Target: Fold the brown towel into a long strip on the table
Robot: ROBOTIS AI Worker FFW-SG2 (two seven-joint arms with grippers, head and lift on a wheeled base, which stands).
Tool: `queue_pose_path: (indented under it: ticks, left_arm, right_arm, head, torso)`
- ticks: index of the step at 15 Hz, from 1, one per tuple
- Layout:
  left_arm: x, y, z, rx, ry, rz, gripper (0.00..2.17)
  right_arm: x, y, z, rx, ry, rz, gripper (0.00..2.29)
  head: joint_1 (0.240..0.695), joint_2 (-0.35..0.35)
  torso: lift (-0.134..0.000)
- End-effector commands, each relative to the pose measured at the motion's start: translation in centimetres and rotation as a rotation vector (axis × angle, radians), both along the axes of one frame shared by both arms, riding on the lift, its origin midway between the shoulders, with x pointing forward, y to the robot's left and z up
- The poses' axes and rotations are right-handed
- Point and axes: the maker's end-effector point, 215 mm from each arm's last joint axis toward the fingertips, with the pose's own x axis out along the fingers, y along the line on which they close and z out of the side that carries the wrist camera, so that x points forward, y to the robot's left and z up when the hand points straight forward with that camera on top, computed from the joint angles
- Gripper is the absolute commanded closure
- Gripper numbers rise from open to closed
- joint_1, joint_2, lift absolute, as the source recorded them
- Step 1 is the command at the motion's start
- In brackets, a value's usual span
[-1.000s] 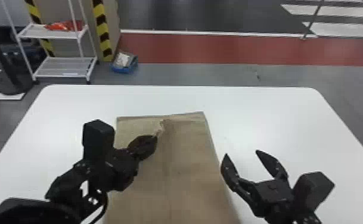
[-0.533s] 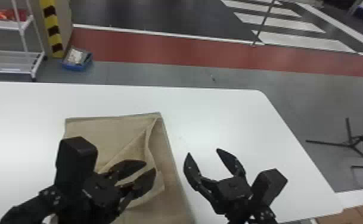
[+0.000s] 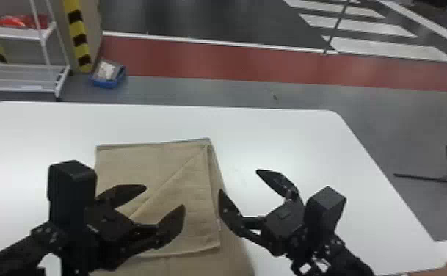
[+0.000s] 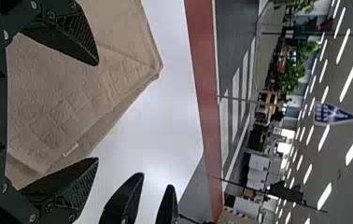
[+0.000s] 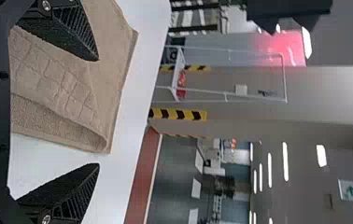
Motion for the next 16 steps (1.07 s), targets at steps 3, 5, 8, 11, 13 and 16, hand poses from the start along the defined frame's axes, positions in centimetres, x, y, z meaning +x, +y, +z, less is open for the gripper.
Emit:
queue_pose_path:
  ticks: [3, 5, 8, 11, 13, 16]
  left_arm:
    - [2.1, 8.3, 0.0, -0.062, 0.008, 0.154, 0.04]
    - [2.6, 11.5, 0.0, -0.078, 0.011, 0.228, 0.04]
    - [2.9, 13.9, -0.3, -0.086, 0.02, 0.277, 0.04]
    - [2.6, 14.3, -0.7, -0.091, 0.031, 0.285, 0.04]
    - [2.5, 14.3, -0.9, -0.091, 0.039, 0.285, 0.04]
    - [2.4, 14.3, -1.3, -0.09, 0.048, 0.285, 0.04]
  right_arm:
    - [0.0, 1.5, -1.4, -0.306, 0.1, 0.181, 0.08]
    - [-0.3, 1.4, -0.9, -0.395, 0.118, 0.259, 0.09]
    - [-1.7, 1.4, -1.7, -0.557, 0.145, 0.378, 0.1]
    - [-3.2, 1.4, -2.4, -0.674, 0.158, 0.502, 0.14]
    - [-3.7, 1.0, -3.5, -0.763, 0.18, 0.548, 0.15]
    - [-4.0, 1.5, -6.0, -0.83, 0.224, 0.627, 0.2]
  head:
    - [0.695, -0.035]
    - [0.695, 0.018]
    - [0.695, 0.075]
    - [0.695, 0.107]
    - [0.695, 0.11]
    - [0.695, 0.104]
  torso:
    - [-0.123]
    - [-0.123]
    - [-0.123]
    - [-0.123]
    - [-0.123]
    - [-0.123]
